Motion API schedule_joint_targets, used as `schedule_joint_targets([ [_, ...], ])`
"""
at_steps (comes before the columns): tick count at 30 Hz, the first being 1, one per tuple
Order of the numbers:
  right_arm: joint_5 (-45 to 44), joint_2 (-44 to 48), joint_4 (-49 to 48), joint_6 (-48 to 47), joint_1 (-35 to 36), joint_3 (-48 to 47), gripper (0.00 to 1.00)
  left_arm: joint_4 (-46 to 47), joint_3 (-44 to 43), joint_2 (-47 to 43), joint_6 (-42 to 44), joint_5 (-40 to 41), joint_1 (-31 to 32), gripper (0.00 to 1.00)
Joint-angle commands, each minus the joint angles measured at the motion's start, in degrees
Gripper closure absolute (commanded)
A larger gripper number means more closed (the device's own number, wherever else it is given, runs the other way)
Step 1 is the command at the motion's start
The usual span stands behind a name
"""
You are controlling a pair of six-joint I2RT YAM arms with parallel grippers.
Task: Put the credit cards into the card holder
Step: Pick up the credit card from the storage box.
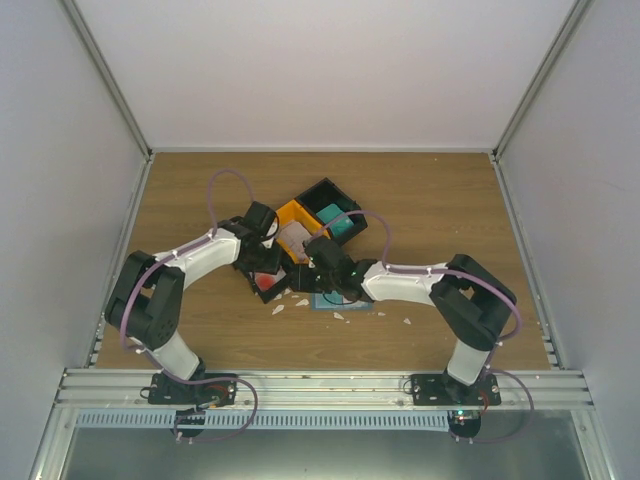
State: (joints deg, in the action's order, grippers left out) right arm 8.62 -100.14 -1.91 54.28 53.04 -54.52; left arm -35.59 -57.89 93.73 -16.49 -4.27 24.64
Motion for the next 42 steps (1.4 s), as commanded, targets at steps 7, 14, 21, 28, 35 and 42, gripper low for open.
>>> schedule_joint_targets([
  [7,-2.0,-3.2,-2.4,0.4,0.3,-1.9,0.62,-2.4,-0.8,3.2,1.6,0.4,-0.3,0.57],
  [14,-2.2,-3.7,-2.6,0.2,0.3,-1.7,0.64,-2.7,-0.8,3.9,1.8,0.2,0.5,0.57],
  [21,-1.5,-4.7,-2.7,0.0,0.3,-2.2,0.66,-3.4,-1.4,3.7,2.2,1.8,1.1,0.54],
  [28,-1.5,-4.9,-2.7,0.2,0.4,-2.1,0.67,-4.0,-2.1,4.0,2.7,0.5,1.7,0.57],
  [35,-0.8,-5.7,-2.5,0.1,0.3,-2.8,0.70,-4.8,-1.9,1.4,2.2,-3.2,2.5,0.71],
  [42,-0.8,-5.7,-2.2,0.1,0.2,-3.2,0.70,-6.8,-1.2,-2.1,1.4,-4.9,3.5,0.72],
])
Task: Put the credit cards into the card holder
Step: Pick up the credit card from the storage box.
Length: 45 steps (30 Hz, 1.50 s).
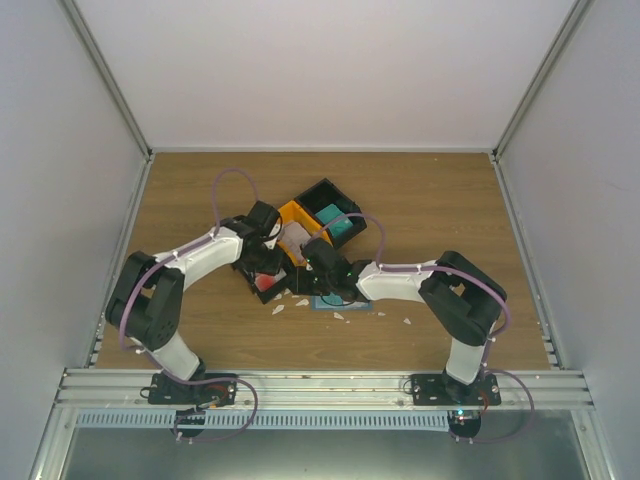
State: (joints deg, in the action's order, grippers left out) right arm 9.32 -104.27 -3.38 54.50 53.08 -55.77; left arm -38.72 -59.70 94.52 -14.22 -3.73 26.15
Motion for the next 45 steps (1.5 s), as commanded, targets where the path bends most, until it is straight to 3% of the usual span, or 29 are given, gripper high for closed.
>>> schedule_joint_targets([
  [1,-1.5,-1.6,-0.7,-0.1,0.2,-2.0,0.70,-3.9,0.8,-3.4,-1.0,-5.4,2.0,0.72],
  [19,-3.4,3.0,-1.9,0.0,0.0,0.8,0.70,-3.5,4.2,-6.6,-2.2,-7.8,2.6,0.71],
  [34,-8.6,15.4,-3.3,0.8,-0.3,9.4,0.63,-2.1,4.6,-6.8,-3.1,-7.4,3.7,0.58],
  [45,-9.2,18.9,-2.4,1.0,-1.1,12.4,0.61,-1.6,3.3,-4.5,-0.1,-3.8,3.7,0.45],
])
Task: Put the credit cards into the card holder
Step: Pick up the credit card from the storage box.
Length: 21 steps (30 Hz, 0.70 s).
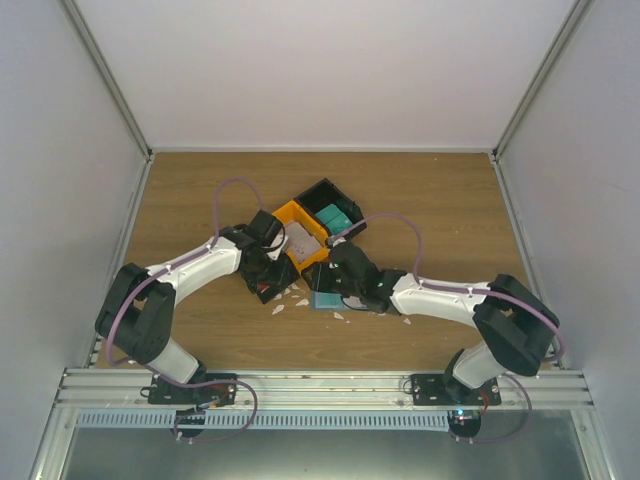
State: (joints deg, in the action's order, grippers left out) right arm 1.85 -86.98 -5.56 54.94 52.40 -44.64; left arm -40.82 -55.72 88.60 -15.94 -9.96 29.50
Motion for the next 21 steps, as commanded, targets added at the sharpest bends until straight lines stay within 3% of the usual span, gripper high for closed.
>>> schedule_joint_targets([
  [1,-1.8,1.9,-0.2,0.7,-0.5,1.7,0.61,0.8,-0.6,1.6,1.9,2.7,0.4,0.44],
  [16,-1.1,2.1,-1.1,1.1,-1.3,2.8,0.60,-0.9,-0.6,1.0,3.8,1.0,1.2,0.59],
  [21,-1.0,2.0,-1.2,1.1,-1.3,2.8,0.60,-2.6,-1.1,-0.4,3.7,0.6,1.3,0.60],
])
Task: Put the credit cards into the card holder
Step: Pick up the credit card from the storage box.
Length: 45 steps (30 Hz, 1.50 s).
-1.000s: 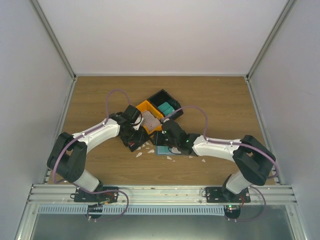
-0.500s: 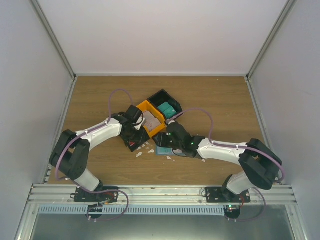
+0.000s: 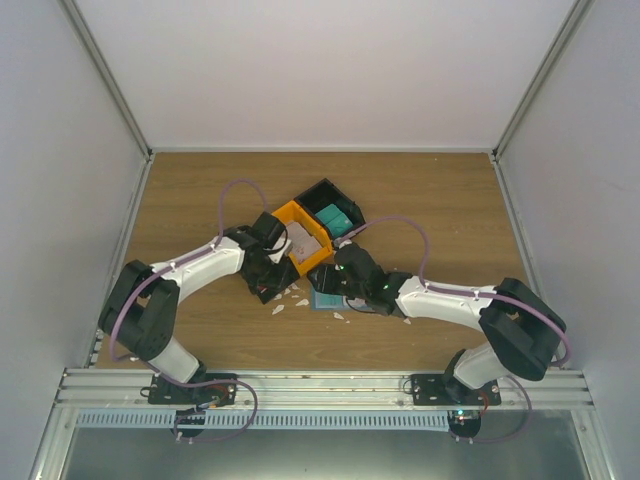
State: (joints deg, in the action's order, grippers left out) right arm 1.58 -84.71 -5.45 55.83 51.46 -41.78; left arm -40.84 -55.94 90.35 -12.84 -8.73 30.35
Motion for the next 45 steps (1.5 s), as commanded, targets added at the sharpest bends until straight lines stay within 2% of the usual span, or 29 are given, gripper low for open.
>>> schedule_joint_targets([
  [1,-0.7,-0.4,-1.4,0.2,-0.4,-0.2,0.60,-2.8,-0.9,-2.5,0.6,-0.7,0.4,0.60],
  [7,-0.4,-0.6,-1.4,0.0,-0.4,-0.6,0.60,-3.6,-1.2,-3.6,0.6,-2.0,0.5,0.61],
  [20,-0.4,-0.8,-1.4,0.0,-0.4,-0.6,0.60,-4.6,-1.4,-4.5,0.0,-1.8,0.4,0.71],
  [32,-0.3,-1.1,-1.5,-0.1,-0.4,-0.6,0.60,-5.0,-1.4,-4.7,-0.1,-1.1,0.4,0.72],
  [45,-0.3,-0.9,-1.3,-0.4,-0.4,-0.9,0.60,-3.2,-3.3,-4.8,-1.2,3.6,0.3,0.90],
])
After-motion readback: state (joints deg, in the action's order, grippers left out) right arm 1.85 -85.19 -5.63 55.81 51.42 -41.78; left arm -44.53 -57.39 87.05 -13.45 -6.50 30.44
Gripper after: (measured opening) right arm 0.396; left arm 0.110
